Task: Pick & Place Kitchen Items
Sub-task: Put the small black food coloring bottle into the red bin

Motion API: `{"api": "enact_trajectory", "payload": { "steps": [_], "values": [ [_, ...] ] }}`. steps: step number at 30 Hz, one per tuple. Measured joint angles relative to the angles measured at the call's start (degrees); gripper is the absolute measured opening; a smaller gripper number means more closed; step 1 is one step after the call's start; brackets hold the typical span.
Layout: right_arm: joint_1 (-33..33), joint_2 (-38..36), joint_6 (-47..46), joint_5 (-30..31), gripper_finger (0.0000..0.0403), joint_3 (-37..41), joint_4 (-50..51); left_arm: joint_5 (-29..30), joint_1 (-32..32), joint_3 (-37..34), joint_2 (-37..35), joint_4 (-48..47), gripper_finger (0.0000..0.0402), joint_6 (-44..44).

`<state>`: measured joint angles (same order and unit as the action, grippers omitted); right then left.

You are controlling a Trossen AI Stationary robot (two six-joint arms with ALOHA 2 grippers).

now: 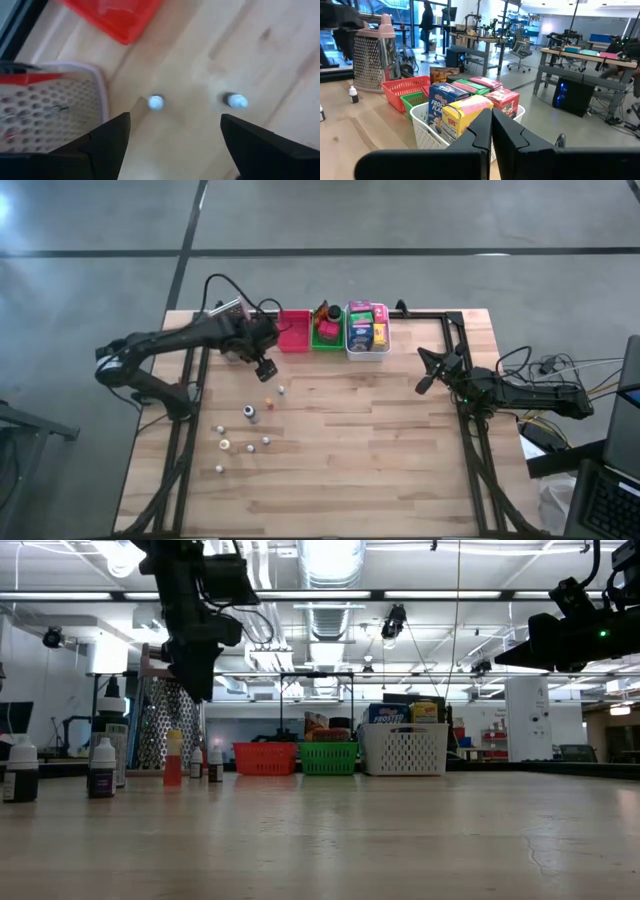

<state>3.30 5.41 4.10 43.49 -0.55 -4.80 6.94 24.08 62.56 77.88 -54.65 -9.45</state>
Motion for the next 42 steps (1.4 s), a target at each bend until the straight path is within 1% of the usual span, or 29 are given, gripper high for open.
{"api": "enact_trajectory", "payload": {
  "steps": [3, 7, 12, 17, 21, 30, 42],
  "values": [
    [0.0, 0.0, 0.0, 0.0, 0.0008, 0.0, 0.0, -2.2, 2.5, 0.0, 0.4, -0.3, 0.0314, 0.0],
    [0.0, 0.0, 0.0, 0.0, 0.0008, 0.0, 0.0, -5.1, 4.0, -0.1, 0.6, 0.9, 0.0314, -0.5],
    [0.0, 0.0, 0.0, 0.0, 0.0008, 0.0, 0.0, -5.6, 5.1, -0.1, 2.6, 1.1, 0.0314, -4.4],
    [0.0, 0.0, 0.0, 0.0, 0.0008, 0.0, 0.0, -5.8, 5.0, -0.1, 6.8, 1.1, 0.0314, -10.1],
    [0.0, 0.0, 0.0, 0.0, 0.0008, 0.0, 0.0, -5.8, 5.1, -0.1, 10.4, 1.1, 0.0314, -12.6],
    [0.0, 0.0, 0.0, 0.0, 0.0008, 0.0, 0.0, -5.9, 5.1, -0.1, 16.1, 1.9, 0.0314, -12.7],
    [0.0, 0.0, 0.0, 0.0, 0.0008, 0.0, 0.0, -5.5, 5.2, -0.4, 20.4, 4.3, 0.0314, -11.6]
  ]
}}
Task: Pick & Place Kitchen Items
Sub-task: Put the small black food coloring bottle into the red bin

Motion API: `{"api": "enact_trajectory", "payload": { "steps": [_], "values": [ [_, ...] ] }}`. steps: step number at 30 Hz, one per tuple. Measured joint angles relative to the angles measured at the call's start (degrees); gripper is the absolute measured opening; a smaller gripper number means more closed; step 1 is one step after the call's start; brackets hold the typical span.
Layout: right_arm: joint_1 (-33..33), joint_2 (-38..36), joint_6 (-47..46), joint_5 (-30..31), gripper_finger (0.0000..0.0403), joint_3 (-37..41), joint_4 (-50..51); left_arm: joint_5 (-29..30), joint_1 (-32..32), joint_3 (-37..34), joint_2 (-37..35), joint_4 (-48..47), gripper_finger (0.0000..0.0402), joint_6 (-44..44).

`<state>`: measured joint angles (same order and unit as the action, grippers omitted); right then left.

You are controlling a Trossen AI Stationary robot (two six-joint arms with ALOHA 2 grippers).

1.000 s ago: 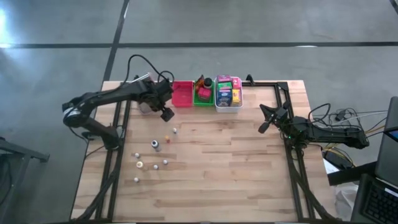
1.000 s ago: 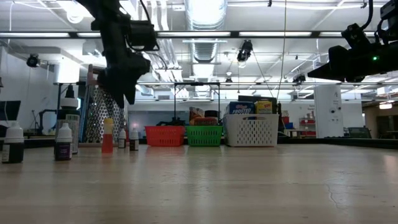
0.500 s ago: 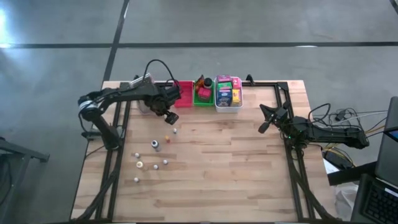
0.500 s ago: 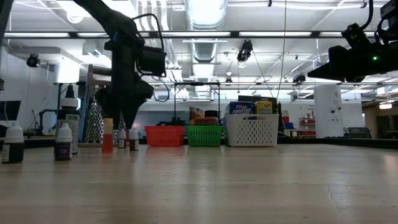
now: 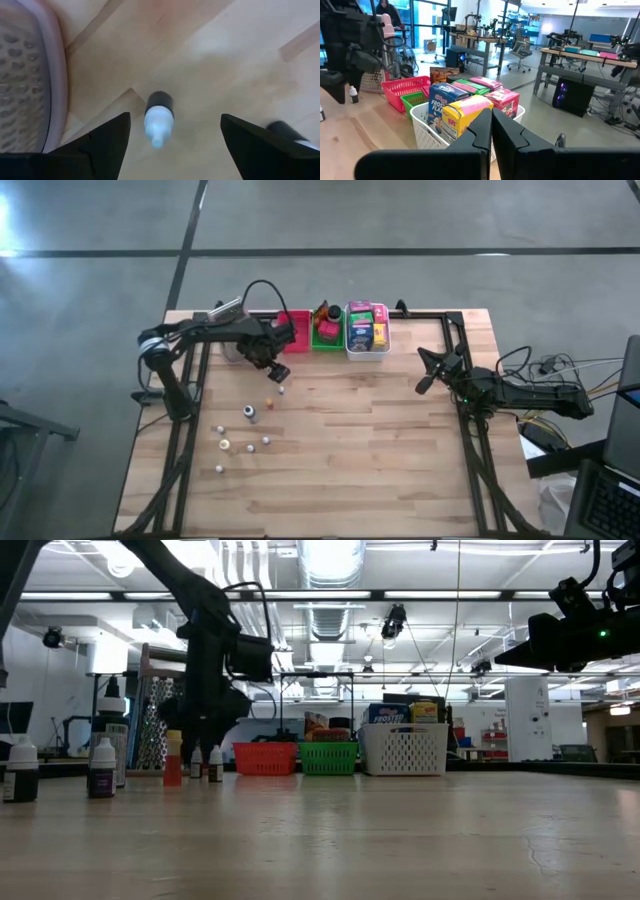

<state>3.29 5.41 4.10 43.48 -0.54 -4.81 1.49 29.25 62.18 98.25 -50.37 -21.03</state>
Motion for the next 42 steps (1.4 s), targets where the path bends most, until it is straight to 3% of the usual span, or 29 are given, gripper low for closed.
{"api": "enact_trajectory", "payload": {
  "steps": [5, 20, 42],
  "values": [
    [0.0, 0.0, 0.0, 0.0, 0.0008, 0.0, 0.0, 1.9, 0.6, -0.7, 1.4, 0.9, 0.0308, 0.6],
    [0.0, 0.0, 0.0, 0.0, 0.0008, 0.0, 0.0, 2.8, 1.4, -1.4, 1.5, 2.8, 0.0235, 1.0],
    [0.0, 0.0, 0.0, 0.0, 0.0008, 0.0, 0.0, 3.1, 1.5, -1.4, 1.6, 3.2, 0.0163, 0.9]
  ]
}}
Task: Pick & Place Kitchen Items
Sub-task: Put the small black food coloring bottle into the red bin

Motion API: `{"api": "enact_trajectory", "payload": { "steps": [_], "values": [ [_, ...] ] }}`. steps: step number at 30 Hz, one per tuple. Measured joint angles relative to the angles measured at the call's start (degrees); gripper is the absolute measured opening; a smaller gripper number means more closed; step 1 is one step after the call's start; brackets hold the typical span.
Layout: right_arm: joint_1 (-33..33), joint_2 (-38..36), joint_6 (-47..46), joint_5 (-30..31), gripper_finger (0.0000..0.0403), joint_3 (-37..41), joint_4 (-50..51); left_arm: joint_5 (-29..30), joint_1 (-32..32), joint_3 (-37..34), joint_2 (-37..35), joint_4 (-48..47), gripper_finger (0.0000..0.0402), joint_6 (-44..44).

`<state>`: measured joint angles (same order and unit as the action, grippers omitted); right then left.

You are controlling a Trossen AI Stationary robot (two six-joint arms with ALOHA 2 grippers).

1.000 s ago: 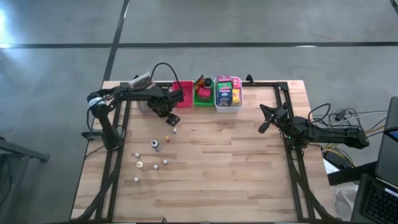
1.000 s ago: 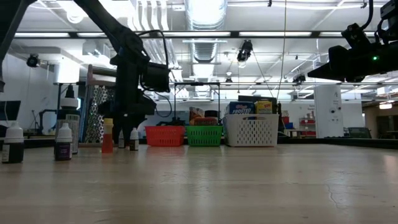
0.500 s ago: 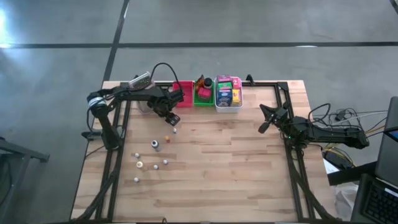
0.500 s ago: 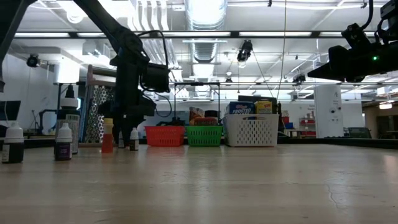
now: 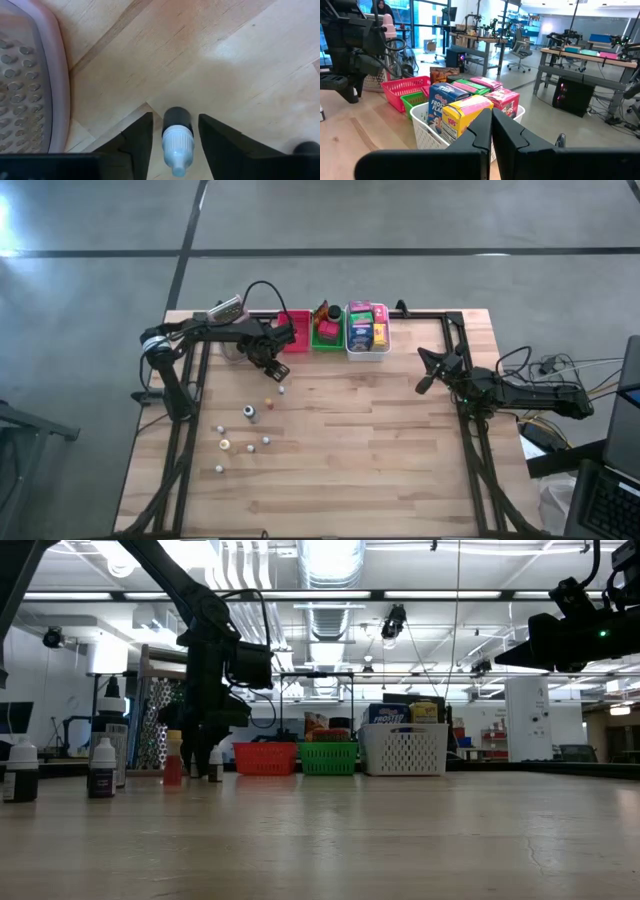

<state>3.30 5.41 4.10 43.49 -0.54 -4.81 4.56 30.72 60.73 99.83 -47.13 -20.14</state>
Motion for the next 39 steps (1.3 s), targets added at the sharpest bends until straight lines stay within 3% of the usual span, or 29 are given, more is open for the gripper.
{"api": "enact_trajectory", "payload": {
  "steps": [30, 39],
  "values": [
    [0.0, 0.0, 0.0, 0.0, 0.0008, 0.0, 0.0, -0.4, 0.0, 0.0, -0.2, -0.4, 0.0096, 0.9],
    [0.0, 0.0, 0.0, 0.0, 0.0008, 0.0, 0.0, -0.6, 0.0, 0.3, -0.6, -1.1, 0.0096, 1.0]
  ]
}}
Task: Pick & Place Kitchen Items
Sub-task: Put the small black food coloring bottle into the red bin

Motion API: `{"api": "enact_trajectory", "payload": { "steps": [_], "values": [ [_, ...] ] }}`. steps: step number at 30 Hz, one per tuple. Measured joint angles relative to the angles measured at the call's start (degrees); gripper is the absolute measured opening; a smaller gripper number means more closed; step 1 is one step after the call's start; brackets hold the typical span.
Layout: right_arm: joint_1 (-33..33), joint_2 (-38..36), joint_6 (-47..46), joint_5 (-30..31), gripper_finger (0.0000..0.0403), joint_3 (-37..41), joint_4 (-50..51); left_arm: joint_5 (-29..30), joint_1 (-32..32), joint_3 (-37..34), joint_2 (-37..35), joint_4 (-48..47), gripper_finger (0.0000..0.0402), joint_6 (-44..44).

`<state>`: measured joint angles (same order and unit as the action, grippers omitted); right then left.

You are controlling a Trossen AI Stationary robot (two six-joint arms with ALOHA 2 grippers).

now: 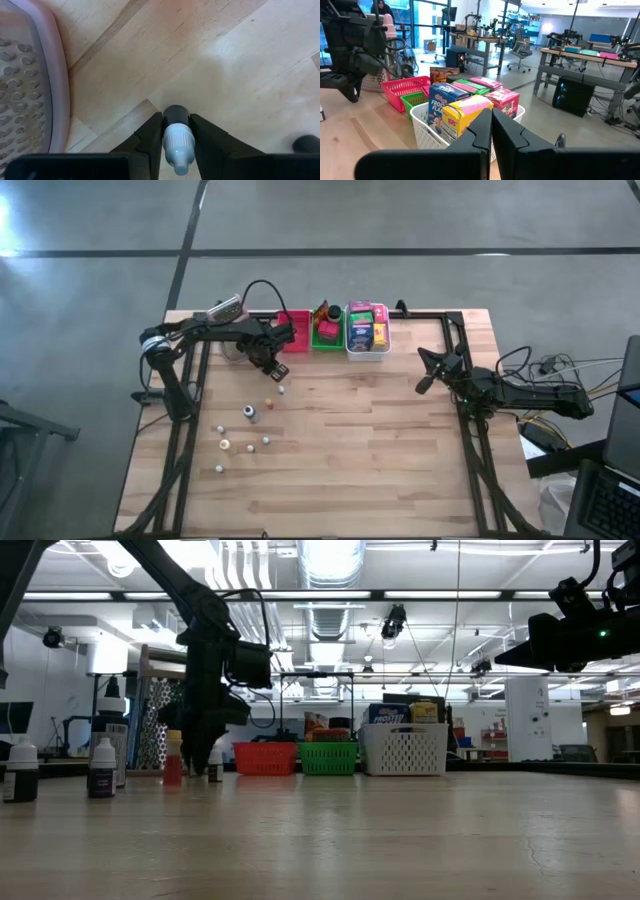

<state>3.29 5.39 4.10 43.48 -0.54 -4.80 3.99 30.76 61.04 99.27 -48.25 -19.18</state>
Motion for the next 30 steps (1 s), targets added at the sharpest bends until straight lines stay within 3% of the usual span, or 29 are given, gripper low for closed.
{"api": "enact_trajectory", "payload": {
  "steps": [17, 30],
  "values": [
    [0.0, 0.0, 0.0, 0.0, 0.0008, 0.0, 0.0, -0.5, 0.0, 1.2, -0.1, -1.4, 0.0096, 0.0],
    [0.0, 0.0, 0.0, 0.0, 0.0008, 0.0, 0.0, -4.2, -0.1, 4.3, -0.2, -1.5, 0.0096, 0.3]
  ]
}}
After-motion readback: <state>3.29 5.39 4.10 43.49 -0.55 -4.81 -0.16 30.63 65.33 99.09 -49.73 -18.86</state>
